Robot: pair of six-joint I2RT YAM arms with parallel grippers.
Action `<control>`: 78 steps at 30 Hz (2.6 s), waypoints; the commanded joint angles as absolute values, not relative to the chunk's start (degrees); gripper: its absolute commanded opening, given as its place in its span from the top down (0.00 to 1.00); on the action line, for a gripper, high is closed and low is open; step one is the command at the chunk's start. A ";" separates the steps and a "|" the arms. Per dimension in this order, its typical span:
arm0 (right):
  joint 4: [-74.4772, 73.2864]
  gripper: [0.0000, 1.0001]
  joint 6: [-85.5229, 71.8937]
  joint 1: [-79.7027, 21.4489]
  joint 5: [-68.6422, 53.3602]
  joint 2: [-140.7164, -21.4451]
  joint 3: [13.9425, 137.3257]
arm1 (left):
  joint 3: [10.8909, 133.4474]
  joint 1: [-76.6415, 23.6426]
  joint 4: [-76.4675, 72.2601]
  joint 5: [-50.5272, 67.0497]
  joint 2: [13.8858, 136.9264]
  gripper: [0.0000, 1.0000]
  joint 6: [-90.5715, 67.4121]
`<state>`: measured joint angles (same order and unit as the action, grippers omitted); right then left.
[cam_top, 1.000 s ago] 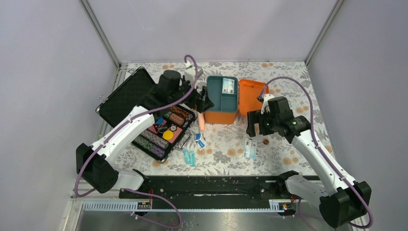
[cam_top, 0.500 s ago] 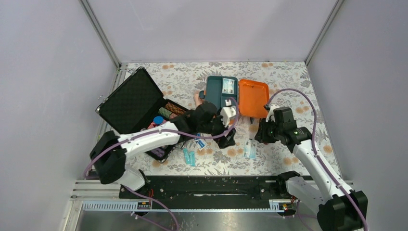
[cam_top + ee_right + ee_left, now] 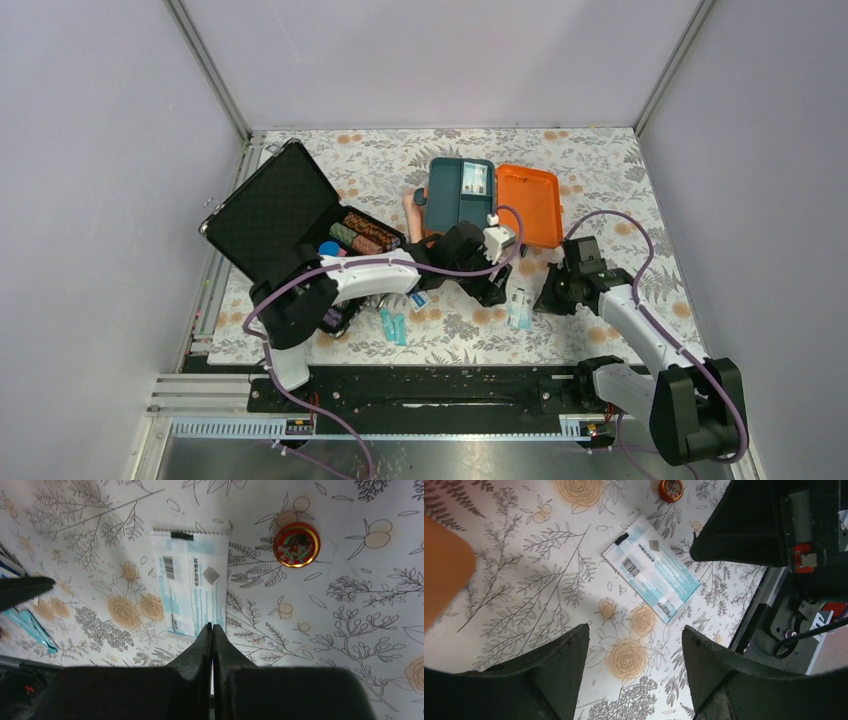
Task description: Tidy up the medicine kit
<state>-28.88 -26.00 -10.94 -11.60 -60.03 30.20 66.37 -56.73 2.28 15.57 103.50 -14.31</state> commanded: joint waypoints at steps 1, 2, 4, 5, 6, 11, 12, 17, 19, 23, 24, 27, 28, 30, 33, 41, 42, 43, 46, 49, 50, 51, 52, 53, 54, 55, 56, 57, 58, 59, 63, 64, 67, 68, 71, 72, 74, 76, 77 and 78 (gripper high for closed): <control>-25.46 1.00 -29.72 -10.67 -8.79 -62.46 32.08 | 69.97 -58.77 -2.38 14.90 104.99 0.32 -17.60; -25.14 1.00 -29.75 -10.66 -8.69 -63.43 32.30 | 70.36 -59.04 -2.33 15.18 105.63 0.31 -17.80; -24.03 1.00 -29.96 -10.64 -9.23 -65.47 32.29 | 71.46 -59.57 -1.75 14.68 107.27 0.29 -18.10; -23.36 1.00 -30.00 -10.63 -9.76 -66.45 32.29 | 72.27 -59.63 -1.14 14.36 108.22 0.28 -18.42; -22.79 1.00 -30.12 -10.63 -10.28 -67.38 32.29 | 73.11 -59.72 -0.46 14.08 109.49 0.27 -18.75; -21.26 1.00 -31.34 -10.55 -9.53 -70.27 31.62 | 75.44 -60.03 -0.09 15.73 112.51 0.25 -19.23; -21.04 1.00 -31.78 -10.47 -9.16 -70.32 31.24 | 75.89 -60.03 1.19 16.03 112.83 0.24 -19.12; -19.06 1.00 -33.04 -10.12 -8.70 -71.56 29.95 | 77.72 -59.95 4.64 13.94 114.53 0.19 -20.28; -18.42 1.00 -33.14 -10.11 -8.49 -72.47 30.00 | 78.31 -59.88 5.39 13.63 115.19 0.19 -20.87; -19.45 1.00 -32.59 -10.11 -7.86 -73.94 31.16 | 80.58 -59.54 6.56 16.43 117.30 0.21 -20.86; -19.61 1.00 -32.39 -10.15 -8.02 -74.10 31.37 | 81.00 -59.32 6.63 17.31 117.92 0.22 -21.03; -20.89 1.00 -32.60 -10.12 -7.74 -74.73 32.08 | 82.23 -58.46 7.01 19.57 119.88 0.25 -21.80; -20.94 1.00 -32.55 -10.11 -7.71 -74.79 32.13 | 82.38 -58.19 6.89 20.65 120.34 0.26 -21.94; -20.98 1.00 -32.45 -10.11 -7.75 -74.72 32.06 | 82.98 -57.66 6.73 22.85 121.46 0.28 -22.52; -20.68 1.00 -32.39 -10.11 -7.69 -74.37 31.75 | 83.50 -57.26 5.73 27.00 122.86 0.33 -22.97; -20.26 1.00 -32.24 -10.11 -7.82 -73.86 31.25 | 85.53 -57.22 6.11 30.18 125.41 0.47 -23.81; -20.20 1.00 -32.25 -10.11 -7.82 -73.77 31.21 | 85.52 -57.22 6.22 29.94 125.35 0.51 -23.89; -20.14 1.00 -32.30 -10.11 -7.82 -73.74 31.09 | 85.52 -57.26 6.28 29.57 125.41 0.53 -23.95; -20.02 1.00 -32.40 -10.11 -7.83 -73.59 31.00 | 85.77 -57.33 7.51 26.46 125.73 0.61 -24.35; -19.95 1.00 -32.43 -10.12 -7.79 -73.64 30.98 | 85.89 -57.50 8.68 22.88 126.07 0.71 -24.77; -19.95 1.00 -32.43 -10.12 -7.81 -73.63 30.99 | 86.14 -57.67 9.21 21.50 126.28 0.72 -24.79; -20.02 1.00 -32.43 -10.11 -7.78 -73.62 30.92 | 86.39 -57.92 9.84 20.26 126.58 0.72 -24.60; -20.00 1.00 -32.42 -10.11 -7.74 -73.58 30.91 | 86.97 -58.23 10.41 19.48 126.95 0.71 -24.40; -19.96 1.00 -32.35 -10.11 -7.71 -73.57 30.90 | 87.75 -58.64 11.89 17.07 127.27 0.66 -24.29; -20.00 1.00 -32.40 -10.11 -7.72 -73.56 30.93 | 88.43 -59.15 12.79 15.67 127.74 0.60 -24.03; -19.93 1.00 -32.43 -10.12 -7.73 -73.59 30.93 | 89.23 -59.69 13.63 14.68 128.14 0.57 -23.63; -19.91 1.00 -32.43 -10.11 -7.73 -73.57 30.89 | 89.93 -60.25 14.23 13.74 128.39 0.57 -23.08; -19.99 1.00 -32.43 -10.15 -7.71 -73.58 30.90 | 90.39 -60.71 14.73 12.51 128.61 0.58 -22.67; -20.00 1.00 -32.40 -10.11 -7.78 -73.64 30.89 | 90.52 -61.07 14.96 11.46 128.85 0.62 -22.52; -20.00 1.00 -32.43 -10.15 -7.77 -73.61 30.93 | 90.58 -61.32 15.21 10.38 128.97 0.67 -22.50; -19.87 1.00 -32.63 -10.11 -7.78 -73.58 30.93 | 90.43 -61.36 16.20 7.06 129.04 0.98 -22.72; -19.97 1.00 -33.01 -10.06 -7.73 -73.50 30.90 | 90.39 -61.35 16.37 6.69 128.94 1.00 -22.78; -20.10 1.00 -31.60 -9.00 -11.17 -71.61 32.05 | 90.15 -61.11 16.48 6.75 127.48 1.00 -21.80; -20.91 1.00 -30.23 -9.02 -12.89 -70.30 33.13 | 89.84 -61.01 16.47 7.04 126.37 1.00 -21.23; -26.58 1.00 -25.34 -9.02 -15.05 -65.89 38.68 | 88.28 -60.40 15.91 9.02 122.00 1.00 -17.83; -28.83 1.00 -23.31 -8.94 -15.00 -63.98 40.74 | 87.88 -60.20 16.11 9.62 120.45 1.00 -16.39; -33.35 0.99 -19.35 -8.88 -14.58 -59.99 44.85 | 86.46 -59.84 16.17 10.86 116.89 1.00 -13.69; -38.01 0.97 -14.87 -8.80 -14.61 -56.33 48.89 | 84.82 -59.69 15.66 9.26 112.85 1.00 -11.62; -40.36 0.95 -12.63 -8.79 -14.97 -54.62 51.09 | 83.91 -59.68 14.94 9.19 110.97 1.00 -10.30; -42.42 0.94 -10.83 -8.86 -14.60 -53.12 52.92 | 83.11 -59.68 14.11 9.49 109.01 1.00 -8.70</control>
